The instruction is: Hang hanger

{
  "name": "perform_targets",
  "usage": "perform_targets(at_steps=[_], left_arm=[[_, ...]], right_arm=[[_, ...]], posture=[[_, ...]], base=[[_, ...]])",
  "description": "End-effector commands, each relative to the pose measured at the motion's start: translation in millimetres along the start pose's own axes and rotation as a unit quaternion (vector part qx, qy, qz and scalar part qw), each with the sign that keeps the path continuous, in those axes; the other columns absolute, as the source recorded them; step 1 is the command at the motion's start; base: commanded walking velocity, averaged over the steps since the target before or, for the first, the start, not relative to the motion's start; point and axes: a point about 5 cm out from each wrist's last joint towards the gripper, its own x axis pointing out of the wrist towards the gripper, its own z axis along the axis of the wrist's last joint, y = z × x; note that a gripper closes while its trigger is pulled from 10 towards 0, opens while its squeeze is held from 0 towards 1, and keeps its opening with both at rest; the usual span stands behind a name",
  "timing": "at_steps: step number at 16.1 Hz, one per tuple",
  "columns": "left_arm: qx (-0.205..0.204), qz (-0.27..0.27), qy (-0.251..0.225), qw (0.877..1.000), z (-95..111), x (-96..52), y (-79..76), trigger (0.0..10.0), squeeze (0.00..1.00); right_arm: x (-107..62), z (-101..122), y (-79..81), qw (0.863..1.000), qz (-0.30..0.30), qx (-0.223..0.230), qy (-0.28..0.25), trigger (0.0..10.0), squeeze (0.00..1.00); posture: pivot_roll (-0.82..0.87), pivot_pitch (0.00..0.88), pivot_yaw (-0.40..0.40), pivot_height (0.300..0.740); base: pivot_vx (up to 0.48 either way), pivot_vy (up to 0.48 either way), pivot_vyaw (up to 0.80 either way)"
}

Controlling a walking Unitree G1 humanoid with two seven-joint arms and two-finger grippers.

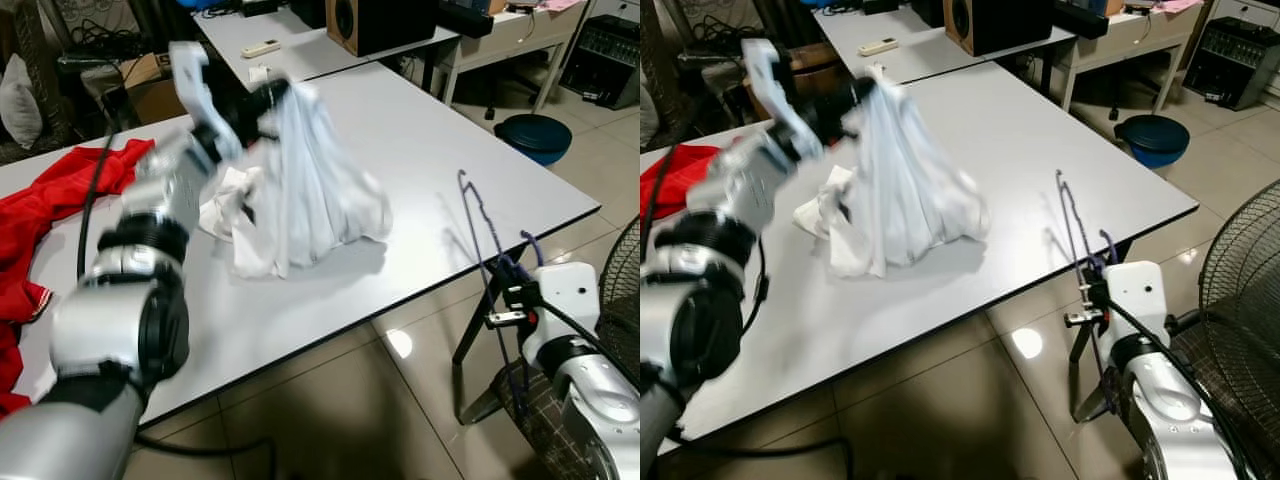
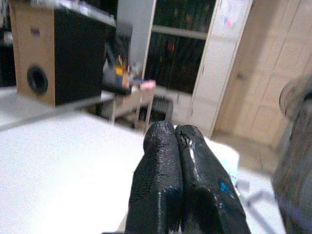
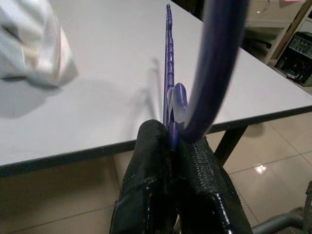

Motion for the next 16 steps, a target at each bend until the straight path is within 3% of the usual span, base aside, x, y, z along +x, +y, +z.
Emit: perform_targets(at_steps=[1,3,4,5,6,7,8,9,10,11,12,16], left_arm=[[0.024,-0.007,0.008,1.0,3.7,-1.8,0.7,0.0,0.0],[0.039,-0.009,0.026,0.999,-2.1,-5.8,1.8,0.0,0.0],[0.077,-0.006,0.084,0.994,-16.9,-15.3,6.0,0.0,0.0],[0.128,0.009,0.166,0.978,-38.1,-33.3,14.6,0.0,0.0],[0.152,0.03,0.201,0.967,-48.9,-50.2,23.3,0.0,0.0],[0.156,0.037,0.203,0.966,-49.5,-56.1,26.3,0.0,0.0],[0.15,0.037,0.198,0.968,-48.2,-63.5,28.7,4.5,0.0],[0.148,0.024,0.2,0.968,-48.6,-68.7,28.2,10.0,0.0],[0.143,-0.002,0.204,0.968,-49.4,-70.7,24.4,10.0,0.0],[0.146,-0.006,0.201,0.969,-47.7,-70.0,23.5,10.0,0.83],[0.145,-0.013,0.187,0.972,-42.1,-66.2,21.2,10.0,1.0],[0.141,-0.054,0.158,0.976,-25.6,-54.9,13.0,10.0,1.0]], right_arm=[[1.6,2.4,0.6,1.0,0.003,-0.001,-0.009,10.0,0.0],[1.1,1.9,0.8,1.0,0.003,-0.002,-0.009,10.0,0.0],[-0.1,0.8,1.1,1.0,0.004,-0.003,-0.007,10.0,0.0],[-1.6,-1.3,2.2,1.0,0.006,-0.004,-0.003,10.0,0.0],[-2.6,-2.3,3.3,1.0,0.006,-0.004,-0.002,10.0,0.0],[-3.0,-2.5,3.3,1.0,0.006,-0.004,-0.002,10.0,0.0],[-3.2,-3.2,3.2,1.0,0.005,-0.002,-0.001,10.0,0.0],[-2.9,-4.1,3.3,1.0,0.005,-0.001,0.0,10.0,0.0],[-2.2,-4.8,4.0,1.0,0.007,-0.001,0.001,10.0,0.0],[-1.7,-4.8,4.3,1.0,0.008,-0.001,0.001,10.0,0.0],[-1.1,-4.3,4.4,1.0,0.009,-0.002,0.001,10.0,0.0],[0.0,-3.1,1.8,1.0,0.007,-0.003,-0.001,10.0,0.0]], posture=[[-0.13,0.0,0.117,0.74],[-0.13,0.0,0.12,0.74],[-0.13,0.0,0.127,0.74],[-0.13,0.0,0.135,0.74],[-0.14,0.0,0.141,0.74],[-0.13,0.0,0.142,0.74],[-0.13,0.0,0.136,0.74],[-0.12,0.0,0.133,0.74],[-0.12,0.0,0.129,0.74],[-0.12,0.0,0.126,0.74],[-0.11,0.0,0.125,0.74],[-0.11,0.0,0.129,0.74]], base=[[0.0,0.0,0.0],[0.0,0.0,0.0],[0.0,0.0,0.0],[0.0,0.0,0.0],[0.0,0.0,0.0],[0.0,0.0,0.0],[0.0,0.0,0.0],[0.0,0.0,0.0],[0.0,0.0,0.0],[0.0,0.0,0.0],[0.0,0.0,0.0],[0.0,0.0,0.0]])
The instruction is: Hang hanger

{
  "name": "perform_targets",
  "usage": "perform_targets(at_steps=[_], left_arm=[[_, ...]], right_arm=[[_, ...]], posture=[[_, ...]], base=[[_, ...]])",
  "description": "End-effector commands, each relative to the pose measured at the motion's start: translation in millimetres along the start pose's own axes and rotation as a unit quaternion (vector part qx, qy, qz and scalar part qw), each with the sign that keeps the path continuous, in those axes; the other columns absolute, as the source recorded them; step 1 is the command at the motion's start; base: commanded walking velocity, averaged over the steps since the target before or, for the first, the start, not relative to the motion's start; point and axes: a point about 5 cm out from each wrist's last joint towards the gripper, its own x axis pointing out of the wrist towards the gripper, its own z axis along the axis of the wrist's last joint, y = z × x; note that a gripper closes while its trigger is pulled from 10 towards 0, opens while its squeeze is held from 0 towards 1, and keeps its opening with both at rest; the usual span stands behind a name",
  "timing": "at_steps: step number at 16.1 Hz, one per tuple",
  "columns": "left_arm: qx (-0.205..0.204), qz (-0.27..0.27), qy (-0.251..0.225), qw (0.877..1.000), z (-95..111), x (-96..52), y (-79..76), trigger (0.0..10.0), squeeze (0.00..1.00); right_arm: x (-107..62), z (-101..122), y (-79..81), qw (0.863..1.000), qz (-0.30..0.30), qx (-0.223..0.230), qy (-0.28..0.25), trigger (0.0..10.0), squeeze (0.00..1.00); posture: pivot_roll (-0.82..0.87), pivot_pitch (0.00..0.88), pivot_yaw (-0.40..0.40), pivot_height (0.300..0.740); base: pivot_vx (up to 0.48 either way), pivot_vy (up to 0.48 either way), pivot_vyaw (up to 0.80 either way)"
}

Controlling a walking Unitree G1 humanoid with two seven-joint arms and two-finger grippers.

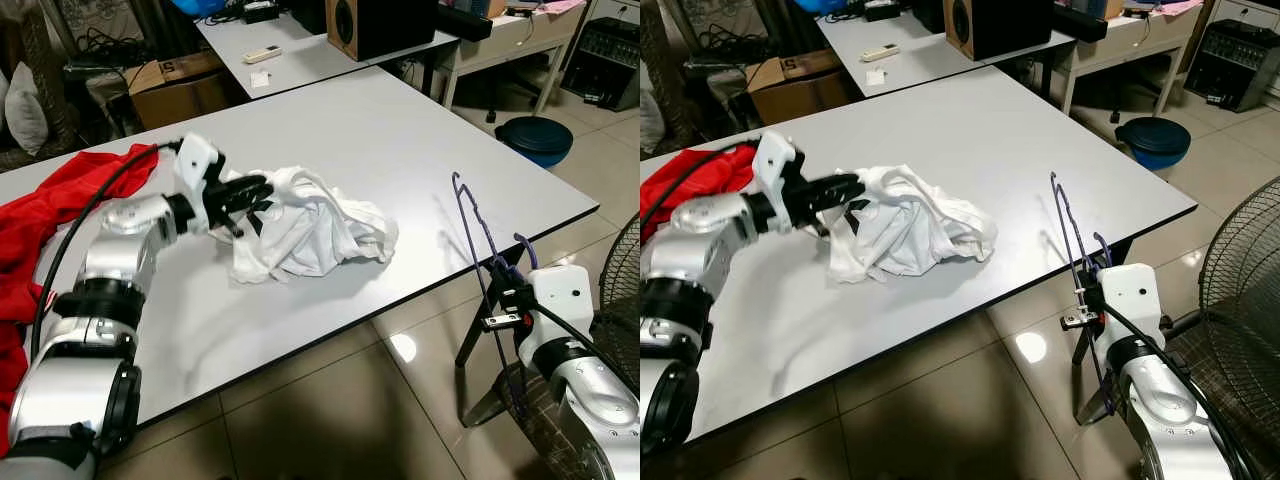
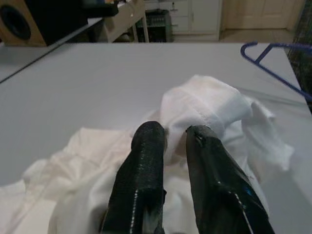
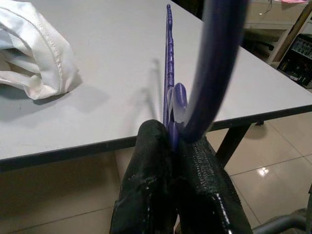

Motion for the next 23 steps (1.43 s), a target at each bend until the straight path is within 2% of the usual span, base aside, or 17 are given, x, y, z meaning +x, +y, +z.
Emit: perform_targets(at_steps=[1,3,6,8,9,10,11,12,13,15,17,21,22,23], left_arm=[[0.01,0.007,-0.008,1.0,10.9,-1.4,5.2,10.0,1.0],[0.007,0.038,-0.02,0.999,21.3,-0.2,13.5,10.0,1.0],[0.008,0.047,-0.03,0.998,30.4,5.1,15.1,10.0,1.0],[-0.011,0.074,-0.066,0.995,45.8,14.4,18.3,10.0,1.0],[-0.019,0.052,-0.078,0.995,51.2,22.7,12.9,10.0,1.0],[-0.019,0.044,-0.078,0.996,51.3,24.5,11.0,10.0,1.0],[-0.007,0.012,-0.058,0.998,45.4,30.4,2.4,10.0,1.0],[0.028,-0.004,-0.011,1.0,32.3,38.2,-6.4,10.0,0.64],[0.059,0.013,0.015,0.998,26.7,41.9,-7.2,10.0,0.0],[0.107,0.046,0.05,0.992,21.5,42.8,-4.2,10.0,0.0],[0.141,0.056,0.074,0.986,18.4,39.4,-0.8,10.0,0.0],[0.133,0.033,0.09,0.987,10.2,33.8,0.3,10.0,0.0],[0.138,0.032,0.106,0.984,3.7,31.9,0.3,4.0,0.0],[0.135,0.024,0.111,0.984,0.5,31.6,-1.0,0.5,0.0]], right_arm=[[0.9,0.8,-0.6,1.0,0.002,-0.001,-0.005,10.0,0.0],[-0.7,0.2,-0.7,1.0,-0.002,0.001,-0.005,10.0,0.0],[-0.3,0.3,-0.6,1.0,-0.003,0.002,-0.005,10.0,0.0],[0.6,1.6,-1.4,1.0,-0.005,0.0,-0.008,10.0,0.0],[0.6,2.3,-2.8,1.0,-0.007,0.0,-0.009,10.0,0.0],[0.7,2.3,-3.0,1.0,-0.007,0.0,-0.009,10.0,0.0],[1.2,2.5,-2.9,1.0,-0.007,-0.001,-0.009,10.0,0.0],[1.8,3.0,-2.8,1.0,-0.006,-0.002,-0.01,10.0,0.0],[1.8,3.3,-2.6,1.0,-0.006,-0.002,-0.011,10.0,0.0],[0.2,3.5,-3.6,1.0,-0.007,-0.001,-0.012,10.0,0.0],[-1.0,2.7,-4.8,1.0,-0.008,-0.001,-0.011,10.0,0.0],[-0.1,3.4,-5.4,1.0,-0.002,0.0,-0.011,10.0,0.0],[0.8,4.6,-5.7,1.0,0.003,-0.001,-0.013,10.0,0.0],[1.2,5.4,-6.7,1.0,0.006,-0.003,-0.014,10.0,0.0]], posture=[[-0.12,0.0,0.135,0.74],[-0.12,0.0,0.14,0.74],[-0.12,0.0,0.141,0.74],[-0.12,0.0,0.145,0.74],[-0.12,0.0,0.145,0.74],[-0.12,0.0,0.144,0.74],[-0.12,0.0,0.144,0.74],[-0.13,0.0,0.145,0.74],[-0.13,0.0,0.147,0.74],[-0.13,0.0,0.151,0.74],[-0.13,0.0,0.15,0.74],[-0.13,0.0,0.138,0.74],[-0.12,0.0,0.132,0.74],[-0.12,0.0,0.131,0.74]], base=[[0.0,0.0,0.0],[0.0,0.0,0.0],[0.0,0.0,0.0],[0.0,0.0,0.0],[0.0,0.0,0.0],[0.0,0.0,0.0],[0.0,0.0,0.0],[0.0,0.0,0.0],[0.0,0.0,0.0],[0.0,0.0,0.0],[0.0,0.0,0.0],[0.0,0.0,0.0],[0.0,0.0,0.0],[0.0,0.0,0.0]])
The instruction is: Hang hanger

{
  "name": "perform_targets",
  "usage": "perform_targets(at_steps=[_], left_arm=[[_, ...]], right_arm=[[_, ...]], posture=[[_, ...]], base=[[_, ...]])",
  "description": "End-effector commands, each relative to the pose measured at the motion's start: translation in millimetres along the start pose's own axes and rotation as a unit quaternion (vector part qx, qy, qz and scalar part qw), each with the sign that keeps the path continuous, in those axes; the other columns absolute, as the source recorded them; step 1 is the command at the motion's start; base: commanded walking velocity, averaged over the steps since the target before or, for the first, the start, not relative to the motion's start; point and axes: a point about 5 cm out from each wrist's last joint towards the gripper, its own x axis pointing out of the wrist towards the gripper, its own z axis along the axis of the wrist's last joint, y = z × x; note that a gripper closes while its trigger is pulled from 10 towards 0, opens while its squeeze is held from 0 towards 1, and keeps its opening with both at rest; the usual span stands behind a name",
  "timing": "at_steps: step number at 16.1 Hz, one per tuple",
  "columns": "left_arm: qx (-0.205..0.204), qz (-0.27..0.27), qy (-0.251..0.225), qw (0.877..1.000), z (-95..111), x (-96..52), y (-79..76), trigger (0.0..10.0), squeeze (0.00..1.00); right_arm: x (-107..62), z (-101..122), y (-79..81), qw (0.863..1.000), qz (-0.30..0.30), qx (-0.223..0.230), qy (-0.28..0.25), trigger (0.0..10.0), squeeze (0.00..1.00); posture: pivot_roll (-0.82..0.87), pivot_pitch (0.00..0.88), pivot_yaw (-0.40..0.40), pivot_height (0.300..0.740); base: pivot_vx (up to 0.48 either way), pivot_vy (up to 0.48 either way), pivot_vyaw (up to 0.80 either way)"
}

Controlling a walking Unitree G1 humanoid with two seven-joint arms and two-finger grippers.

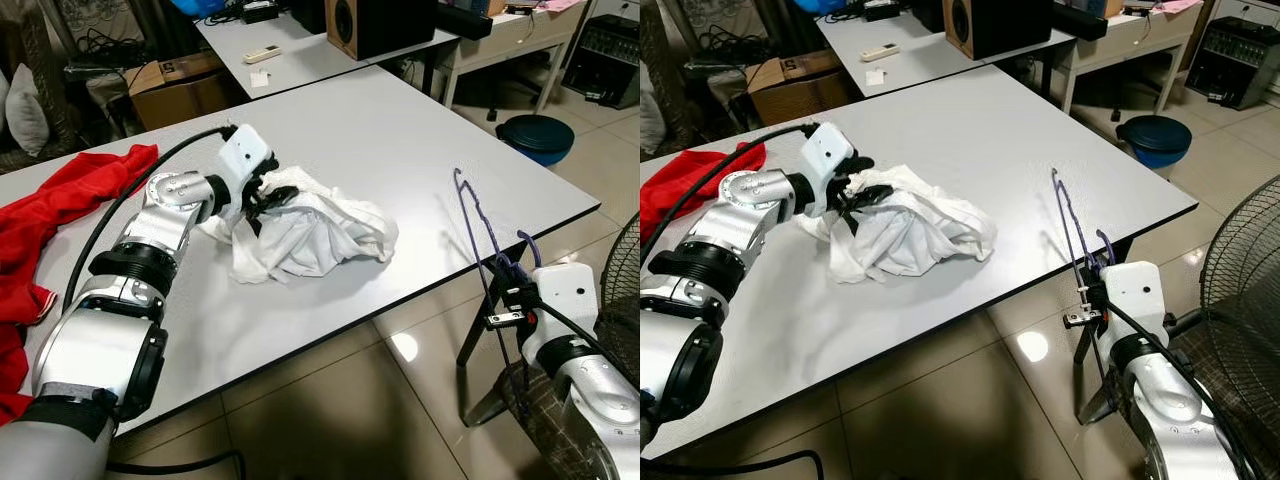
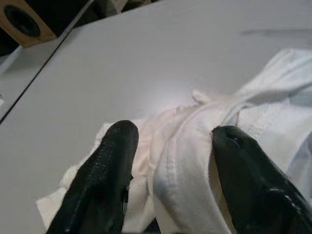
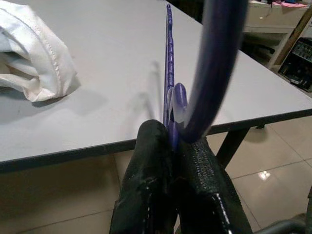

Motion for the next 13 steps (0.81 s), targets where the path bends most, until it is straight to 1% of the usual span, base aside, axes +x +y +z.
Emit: perform_targets(at_steps=[1,3,4,5,6,7,8,10,11,12,13], left_arm=[[0.003,-0.009,0.014,1.0,-6.0,-4.3,1.2,0.0,0.0],[-0.01,-0.034,0.012,0.999,-7.1,-3.5,-2.7,0.0,0.0],[0.004,-0.042,0.028,0.999,-9.9,-3.6,-4.1,1.5,0.0],[0.019,-0.049,0.041,0.998,-12.0,-4.0,-4.7,2.7,0.0],[0.021,-0.051,0.043,0.998,-12.3,-4.2,-4.7,2.2,0.0],[0.026,-0.037,0.047,0.998,-11.3,-4.2,-2.0,0.4,0.0],[0.028,-0.034,0.049,0.998,-11.4,-4.1,-1.5,0.0,0.0],[0.035,-0.025,0.056,0.998,-12.0,-3.1,-1.0,0.0,0.0],[0.036,-0.02,0.05,0.998,-10.2,-2.4,-0.8,0.0,0.0],[0.037,-0.013,0.043,0.998,-8.5,-2.0,-0.1,0.0,0.0],[0.02,-0.009,0.021,1.0,-3.2,-0.8,0.6,0.0,0.0]], right_arm=[[1.3,2.9,-3.3,1.0,0.002,0.002,-0.006,10.0,0.0],[0.4,5.7,-7.1,1.0,0.007,0.004,-0.01,10.0,0.0],[-1.4,8.9,-9.3,1.0,0.021,0.012,-0.018,10.0,0.0],[-4.4,13.7,-10.6,0.998,0.044,0.018,-0.029,10.0,0.0],[-5.7,15.5,-10.9,0.998,0.053,0.018,-0.033,10.0,0.0],[-12.2,22.3,-12.9,0.994,0.095,0.019,-0.046,10.0,0.0],[-14.4,24.6,-13.4,0.993,0.108,0.019,-0.05,10.0,0.0],[-28.1,34.0,-18.8,0.983,0.172,-0.001,-0.055,10.0,0.0],[-36.0,39.9,-24.0,0.978,0.199,-0.007,-0.057,10.0,0.0],[-39.9,42.0,-26.2,0.976,0.212,-0.006,-0.056,10.0,0.0],[-45.6,44.7,-29.2,0.971,0.233,-0.015,-0.053,10.0,0.0]], posture=[[-0.12,0.0,0.131,0.74],[-0.13,0.0,0.128,0.74],[-0.13,0.0,0.129,0.74],[-0.13,0.0,0.128,0.74],[-0.13,0.0,0.127,0.74],[-0.13,0.0,0.126,0.74],[-0.13,0.0,0.125,0.74],[-0.13,0.0,0.124,0.74],[-0.13,0.0,0.122,0.74],[-0.13,0.0,0.119,0.74],[-0.13,0.0,0.116,0.74]], base=[[0.0,0.0,0.0],[0.0,0.0,0.0],[0.0,0.0,0.0],[0.0,0.0,0.0],[0.0,0.0,0.0],[0.0,0.0,0.0],[0.0,0.0,0.0],[0.0,0.0,0.0],[0.0,0.0,0.0],[0.0,0.0,0.0],[0.0,0.0,0.0]])
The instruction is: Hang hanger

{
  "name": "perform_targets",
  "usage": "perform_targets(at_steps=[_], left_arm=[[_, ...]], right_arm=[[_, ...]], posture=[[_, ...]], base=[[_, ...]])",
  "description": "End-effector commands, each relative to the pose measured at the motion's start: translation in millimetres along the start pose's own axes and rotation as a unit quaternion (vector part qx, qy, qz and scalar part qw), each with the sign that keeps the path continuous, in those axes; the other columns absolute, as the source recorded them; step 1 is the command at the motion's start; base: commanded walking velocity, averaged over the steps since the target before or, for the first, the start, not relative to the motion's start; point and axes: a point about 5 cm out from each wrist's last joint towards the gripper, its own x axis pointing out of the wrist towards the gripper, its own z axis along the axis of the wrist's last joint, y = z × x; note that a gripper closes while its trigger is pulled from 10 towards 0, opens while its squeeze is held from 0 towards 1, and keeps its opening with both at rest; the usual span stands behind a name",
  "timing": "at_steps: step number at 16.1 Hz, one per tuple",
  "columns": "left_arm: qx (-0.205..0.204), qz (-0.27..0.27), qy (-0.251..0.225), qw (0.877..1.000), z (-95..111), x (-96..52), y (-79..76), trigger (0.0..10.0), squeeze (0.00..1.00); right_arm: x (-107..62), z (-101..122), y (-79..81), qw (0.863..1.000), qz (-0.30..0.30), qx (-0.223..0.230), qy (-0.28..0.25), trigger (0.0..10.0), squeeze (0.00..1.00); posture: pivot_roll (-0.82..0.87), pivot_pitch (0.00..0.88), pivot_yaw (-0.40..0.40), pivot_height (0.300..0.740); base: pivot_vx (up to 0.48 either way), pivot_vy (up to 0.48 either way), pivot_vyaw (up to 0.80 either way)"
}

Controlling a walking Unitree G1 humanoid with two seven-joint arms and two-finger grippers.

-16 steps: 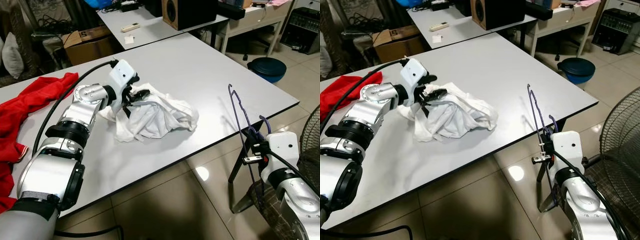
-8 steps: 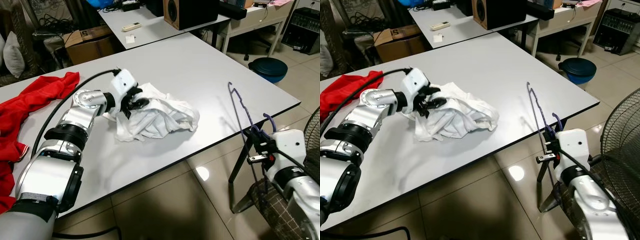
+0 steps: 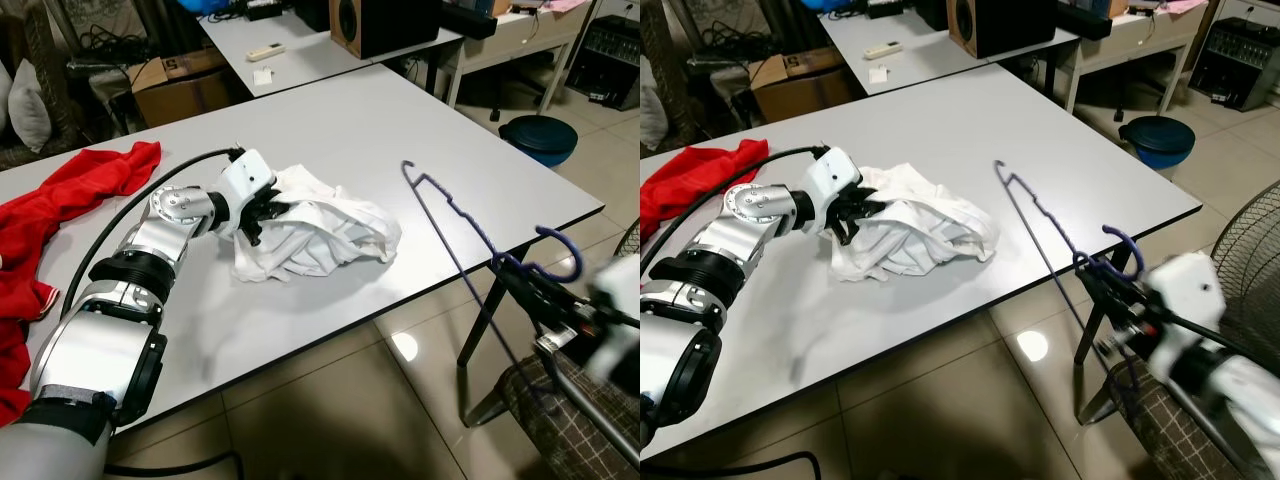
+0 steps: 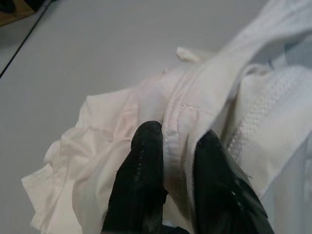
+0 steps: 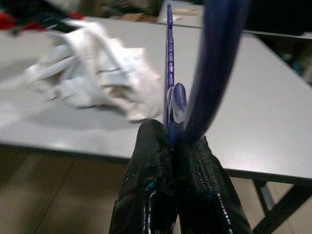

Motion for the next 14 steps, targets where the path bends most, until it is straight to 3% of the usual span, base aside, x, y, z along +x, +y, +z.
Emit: perform_targets(at_steps=[1,3,8,12,14], left_arm=[[-0.012,0.013,-0.039,0.999,15.9,-1.1,7.8,0.0,0.0],[-0.051,0.022,-0.083,0.995,28.3,-0.1,11.5,0.0,0.0],[-0.059,0.083,-0.143,0.985,54.3,-3.5,26.6,0.0,0.0],[-0.047,0.068,-0.184,0.98,79.7,-4.3,29.4,0.0,0.0],[-0.028,0.027,-0.22,0.975,100.5,-7.8,27.5,0.0,0.0]], right_arm=[[-6.0,8.3,2.2,0.999,0.03,-0.007,-0.008,10.0,0.0],[-11.1,13.4,2.3,0.998,0.055,-0.006,-0.011,10.0,0.0],[-10.3,22.9,13.2,0.992,0.123,0.019,-0.036,10.0,0.0],[-1.1,22.7,19.4,0.988,0.148,0.033,-0.035,10.0,0.0],[9.2,14.2,13.2,0.992,0.113,0.046,-0.015,10.0,0.0]], posture=[[-0.13,0.0,0.111,0.74],[-0.13,0.0,0.108,0.74],[-0.12,0.0,0.1,0.74],[-0.12,0.0,0.094,0.74],[-0.11,0.0,0.093,0.74]], base=[[0.0,0.0,0.0],[0.0,0.0,0.0],[0.0,0.0,0.0],[0.0,0.0,0.0],[0.0,0.0,0.0]])
